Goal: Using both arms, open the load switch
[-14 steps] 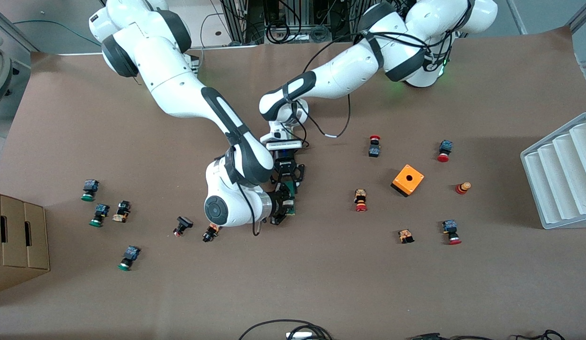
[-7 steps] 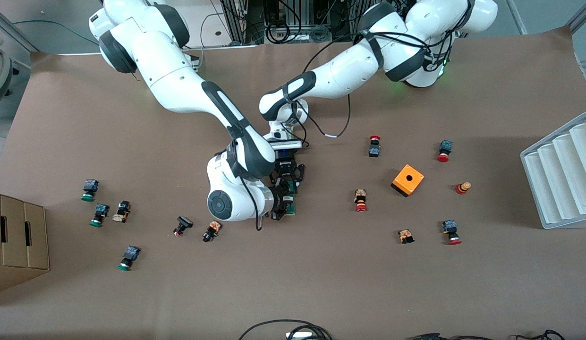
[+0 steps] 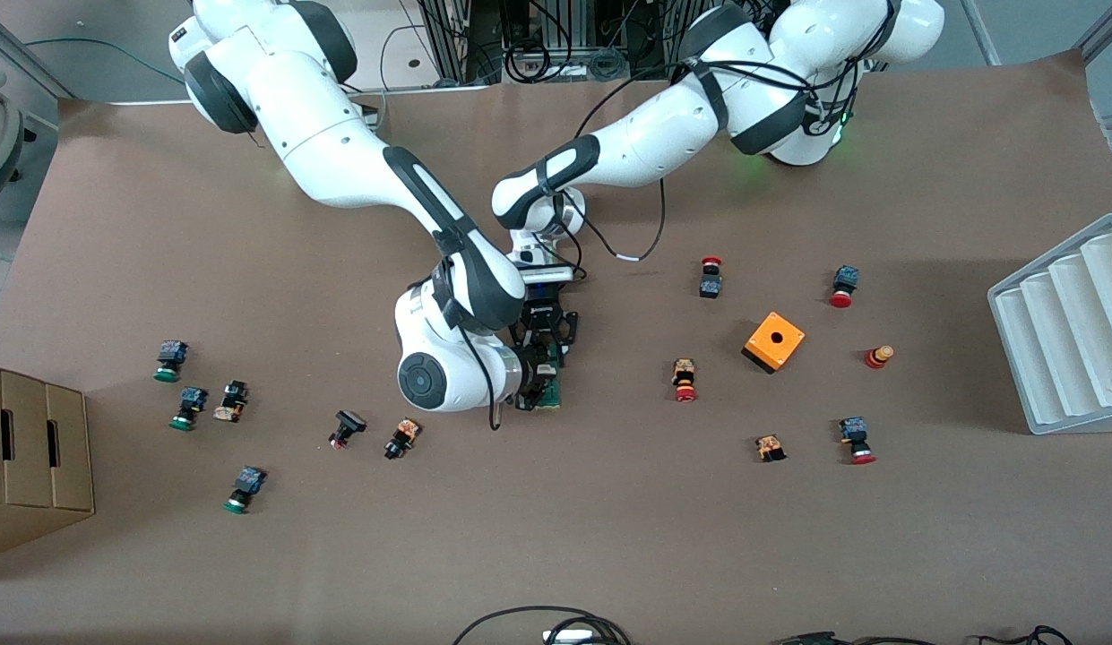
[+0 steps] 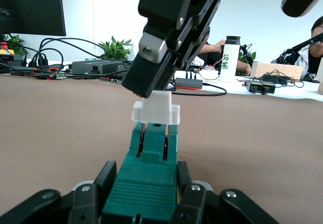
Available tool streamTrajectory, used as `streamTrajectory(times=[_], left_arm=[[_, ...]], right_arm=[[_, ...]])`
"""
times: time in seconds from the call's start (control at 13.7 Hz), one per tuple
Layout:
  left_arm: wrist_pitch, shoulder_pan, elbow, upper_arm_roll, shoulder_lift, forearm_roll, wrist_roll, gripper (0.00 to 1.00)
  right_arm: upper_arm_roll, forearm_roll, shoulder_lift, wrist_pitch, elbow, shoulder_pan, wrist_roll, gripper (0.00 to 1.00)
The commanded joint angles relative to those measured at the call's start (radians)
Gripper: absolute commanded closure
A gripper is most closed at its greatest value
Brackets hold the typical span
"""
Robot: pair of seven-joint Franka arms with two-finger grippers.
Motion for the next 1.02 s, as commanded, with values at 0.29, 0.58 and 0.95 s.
streamTrajectory(times=[0.29, 0.58, 0.95], left_arm=[[0.017, -0.022, 0.030, -0.004, 0.111, 0.016, -0.047, 0.45], [0.017, -0.022, 0.031, -0.004, 0.110, 0.016, -0.047, 0.45], [0.017, -0.022, 0.031, -0.004, 0.111, 0.018, -0.047, 0.45]], right_arm=[[0.016, -0.048, -0.050, -0.018, -0.086, 0.002, -0.002, 0.70], [0.056, -0.091, -0.045, 0.023, -0.112, -0.004, 0.001, 0.70], [0.056, -0.096, -0.032, 0.050, -0.113, 0.000, -0.001, 0.70]])
